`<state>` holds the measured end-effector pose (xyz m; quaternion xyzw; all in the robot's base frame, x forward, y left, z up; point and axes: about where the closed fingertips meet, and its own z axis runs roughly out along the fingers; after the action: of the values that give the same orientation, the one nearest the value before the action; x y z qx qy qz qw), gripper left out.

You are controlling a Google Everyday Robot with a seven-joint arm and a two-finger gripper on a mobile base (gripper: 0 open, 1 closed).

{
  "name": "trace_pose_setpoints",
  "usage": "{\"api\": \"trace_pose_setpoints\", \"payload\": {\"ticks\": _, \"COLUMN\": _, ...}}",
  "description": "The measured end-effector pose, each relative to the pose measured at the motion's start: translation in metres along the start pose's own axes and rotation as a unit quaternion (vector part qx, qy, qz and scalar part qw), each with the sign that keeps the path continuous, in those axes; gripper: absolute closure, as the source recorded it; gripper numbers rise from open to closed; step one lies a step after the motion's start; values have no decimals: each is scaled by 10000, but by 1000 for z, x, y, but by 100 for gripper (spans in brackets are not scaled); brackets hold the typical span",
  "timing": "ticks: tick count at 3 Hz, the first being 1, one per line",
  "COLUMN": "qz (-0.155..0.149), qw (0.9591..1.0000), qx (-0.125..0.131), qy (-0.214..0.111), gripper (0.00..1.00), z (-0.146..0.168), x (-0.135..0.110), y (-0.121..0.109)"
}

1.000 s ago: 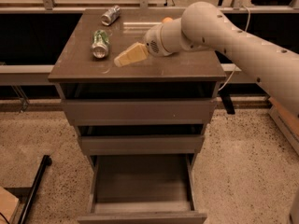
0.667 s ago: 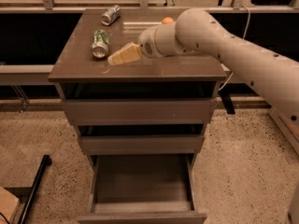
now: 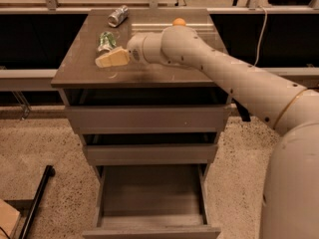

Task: Place green can into bottom drawer

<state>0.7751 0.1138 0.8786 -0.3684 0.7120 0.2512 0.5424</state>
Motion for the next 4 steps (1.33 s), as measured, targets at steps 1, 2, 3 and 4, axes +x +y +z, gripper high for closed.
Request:
{"api": "trace_pose_setpoints", "payload": {"ticks": 1, "qz": 72, "qw": 9999, "qx": -84, "qy": -94, "gripper": 0, "z": 34, "x": 2, "y": 0}}
{"api": "trace_pose_setpoints", "payload": {"ticks": 2, "qz": 48, "qw": 9997, "qx": -210, "qy": -142, "gripper": 0, "z": 66, "x": 0, "y": 2}}
{"api": "trace_pose_setpoints", "payload": {"ticks": 3, "qz": 48, "qw": 9994, "qx": -303, "qy": -143, "gripper": 0, "z": 92, "x": -2, "y": 2}}
{"api": "trace_pose_setpoints", "payload": {"ticks": 4, "qz": 61, "qw": 9994, "qx": -308, "qy": -157, "gripper": 18, "z": 104, "x": -2, "y": 1}}
